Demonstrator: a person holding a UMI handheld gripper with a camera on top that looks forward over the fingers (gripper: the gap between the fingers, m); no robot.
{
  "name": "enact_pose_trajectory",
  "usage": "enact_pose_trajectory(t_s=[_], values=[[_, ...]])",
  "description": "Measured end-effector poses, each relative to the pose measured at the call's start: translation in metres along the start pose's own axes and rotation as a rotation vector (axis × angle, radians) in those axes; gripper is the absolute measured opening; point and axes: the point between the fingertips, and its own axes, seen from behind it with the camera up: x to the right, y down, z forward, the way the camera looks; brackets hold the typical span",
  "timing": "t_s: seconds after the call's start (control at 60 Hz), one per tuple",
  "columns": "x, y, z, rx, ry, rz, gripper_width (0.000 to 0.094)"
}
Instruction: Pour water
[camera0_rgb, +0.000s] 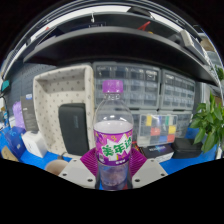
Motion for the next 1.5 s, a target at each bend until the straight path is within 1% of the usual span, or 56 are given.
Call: enact_pose_trajectory(t_s=[0.167,0.217,0.25,0.3,0.4,0.417,0.45,0.483,0.6,0.617,0.667,0.717,0.85,0.933,1.0,1.1,1.15,1.233,1.317,1.5], values=[[0.023,0.042,0.012,-0.029,0.018,-0.002,0.0364],[0.025,0.057,0.013,-0.049,0.016,-0.011,0.0379],[0.024,0.051,0.012,0.004,0.012,-0.001,0.0383],[0.025,0.051,0.009,0.026,0.009,0.016,0.0386],[0.025,0.053,0.004,0.034,0.001,0.013,0.0385],[0.026,0.053,0.006,0.038,0.002,0.014,0.0405],[0.026,0.053,0.003,0.043,0.002,0.019,0.0404],[0.026,0.052,0.002,0.048,0.002,0.024,0.0422],[0.026,0.051,0.003,0.053,-0.006,0.032,0.0515],[0.026,0.053,0.003,0.044,-0.011,0.034,0.0548],[0.027,0.062,0.004,0.01,-0.007,0.033,0.0692],[0.031,0.071,0.001,-0.027,0.012,0.016,0.0737],[0.026,0.092,-0.03,-0.067,0.01,0.025,0.0728],[0.018,0.111,-0.064,-0.137,0.008,0.038,0.0721],[0.014,0.114,-0.096,-0.165,0.02,0.03,0.0723],[0.004,0.103,-0.142,-0.182,0.021,0.023,0.0727],[0.0,0.09,-0.162,-0.166,0.03,0.026,0.0727],[-0.013,0.071,-0.191,-0.153,0.01,0.036,0.0729],[-0.02,0.05,-0.216,-0.129,0.012,0.032,0.073],[-0.037,0.011,-0.258,-0.072,-0.011,0.032,0.0734]])
